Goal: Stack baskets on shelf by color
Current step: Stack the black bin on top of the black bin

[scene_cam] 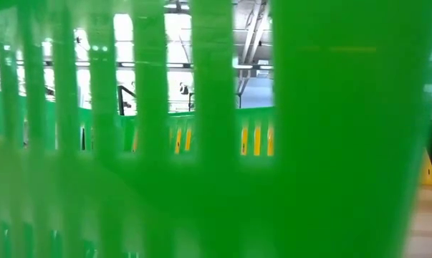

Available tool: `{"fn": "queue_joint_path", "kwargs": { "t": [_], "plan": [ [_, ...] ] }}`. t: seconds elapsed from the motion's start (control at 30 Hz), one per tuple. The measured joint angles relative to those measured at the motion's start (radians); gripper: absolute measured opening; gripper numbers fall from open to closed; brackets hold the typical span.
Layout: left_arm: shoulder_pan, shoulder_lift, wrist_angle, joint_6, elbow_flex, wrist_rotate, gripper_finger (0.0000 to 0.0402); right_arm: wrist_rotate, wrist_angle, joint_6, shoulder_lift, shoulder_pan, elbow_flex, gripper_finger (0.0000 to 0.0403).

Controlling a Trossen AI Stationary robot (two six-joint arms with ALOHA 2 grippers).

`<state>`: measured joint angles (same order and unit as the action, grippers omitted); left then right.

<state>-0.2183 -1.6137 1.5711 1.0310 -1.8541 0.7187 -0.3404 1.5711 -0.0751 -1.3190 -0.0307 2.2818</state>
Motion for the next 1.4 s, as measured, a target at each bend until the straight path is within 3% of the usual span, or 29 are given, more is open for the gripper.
{"fn": "queue_joint_path", "kwargs": {
  "t": [0.2,0.43,0.67,1.03,1.2,1.4],
  "plan": [
    [-0.055,0.149,-0.002,0.253,0.336,-0.144,0.0125,0.087,0.0,-0.119,0.038,0.023,-0.028,0.0026],
    [-0.206,0.296,-0.049,0.511,0.643,-0.288,0.0125,0.167,0.001,-0.401,0.086,0.123,-0.225,0.0025],
    [-0.341,0.46,-0.243,0.588,0.864,-0.283,0.0125,0.189,0.0,-0.764,0.108,0.264,-0.478,0.0009],
    [-0.346,0.582,-0.442,0.373,0.97,-0.217,0.0125,0.271,-0.012,-1.397,0.046,0.601,-0.774,0.0006],
    [-0.343,0.581,-0.498,0.314,0.97,-0.206,0.0125,0.278,-0.117,-1.659,-0.034,0.75,-0.845,0.0015],
    [-0.343,0.581,-0.516,0.311,0.97,-0.186,0.0125,0.266,-0.177,-1.835,-0.184,0.837,-0.856,0.0031]
  ]
}}
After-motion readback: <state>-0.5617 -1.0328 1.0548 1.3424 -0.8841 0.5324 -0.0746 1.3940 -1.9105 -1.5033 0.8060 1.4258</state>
